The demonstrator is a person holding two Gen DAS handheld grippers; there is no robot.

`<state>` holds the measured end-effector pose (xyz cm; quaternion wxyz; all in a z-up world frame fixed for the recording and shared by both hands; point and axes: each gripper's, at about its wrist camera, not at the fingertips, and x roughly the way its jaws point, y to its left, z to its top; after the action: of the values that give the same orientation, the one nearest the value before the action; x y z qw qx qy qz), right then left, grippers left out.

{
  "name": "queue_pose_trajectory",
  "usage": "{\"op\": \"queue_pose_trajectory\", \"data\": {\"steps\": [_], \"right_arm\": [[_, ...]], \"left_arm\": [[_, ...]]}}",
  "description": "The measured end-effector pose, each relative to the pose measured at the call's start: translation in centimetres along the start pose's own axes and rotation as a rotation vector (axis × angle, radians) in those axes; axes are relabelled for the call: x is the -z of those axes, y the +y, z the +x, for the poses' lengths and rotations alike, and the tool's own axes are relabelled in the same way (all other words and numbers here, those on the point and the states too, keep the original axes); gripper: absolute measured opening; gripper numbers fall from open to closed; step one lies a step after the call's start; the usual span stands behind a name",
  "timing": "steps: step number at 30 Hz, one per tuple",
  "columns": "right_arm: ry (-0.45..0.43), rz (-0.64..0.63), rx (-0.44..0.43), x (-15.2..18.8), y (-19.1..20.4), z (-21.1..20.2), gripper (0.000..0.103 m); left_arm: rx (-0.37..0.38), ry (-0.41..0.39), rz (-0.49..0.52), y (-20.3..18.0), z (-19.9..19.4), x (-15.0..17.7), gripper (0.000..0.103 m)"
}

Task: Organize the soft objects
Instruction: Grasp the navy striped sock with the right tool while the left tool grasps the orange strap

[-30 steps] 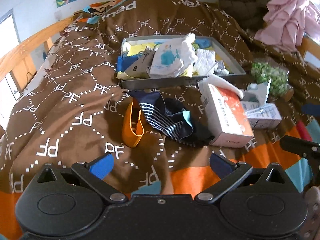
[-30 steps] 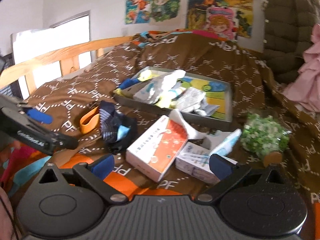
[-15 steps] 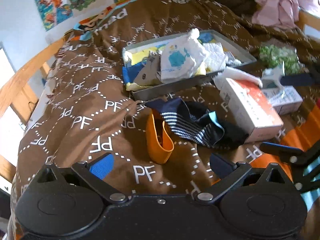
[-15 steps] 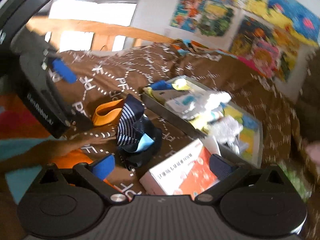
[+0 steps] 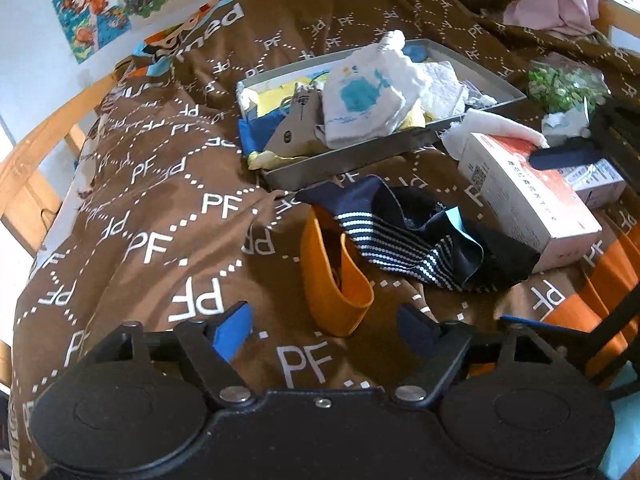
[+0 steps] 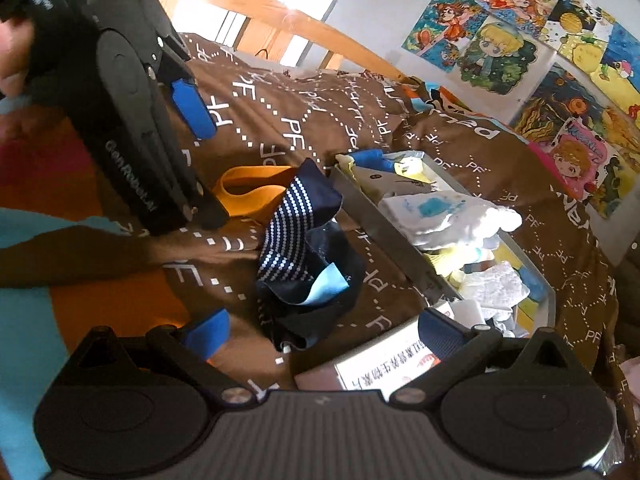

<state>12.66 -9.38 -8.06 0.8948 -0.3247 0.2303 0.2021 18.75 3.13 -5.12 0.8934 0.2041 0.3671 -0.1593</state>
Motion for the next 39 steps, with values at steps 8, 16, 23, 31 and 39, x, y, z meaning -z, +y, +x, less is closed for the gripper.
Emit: {"op": "queue_pose_trajectory", "data": {"steps": [8, 16, 23, 31, 39], "right_arm": [[-0.009, -0.008, -0.014, -0.8, -0.2, 1.9, 0.094], [0.005, 0.044, -0.004, -1.1, -1.5, 3.3, 0.090], [0.020, 0.076, -0.037, -1.6, -1.9, 4.5, 0.087], [0.054, 0.102, -0.118, -2.1, -3.8, 6.4, 0.087], [0.075, 0.147, -0.181, -2.1, -5.0, 7.2, 0.071]], "left_arm": [[0.012, -0.027, 0.003, -0.3, 1.1, 0.0, 0.061], [0.016, -0.029, -0.045, 0.4, 2.1, 0.0, 0.047], [0.030, -0.038, -0.079, 0.8, 2.1, -0.1, 0.030], [0.030, -0.032, -0.116, 1.2, 2.1, -0.2, 0.023], [0.032, -0.029, -0.123, 1.3, 2.1, -0.2, 0.022]]}}
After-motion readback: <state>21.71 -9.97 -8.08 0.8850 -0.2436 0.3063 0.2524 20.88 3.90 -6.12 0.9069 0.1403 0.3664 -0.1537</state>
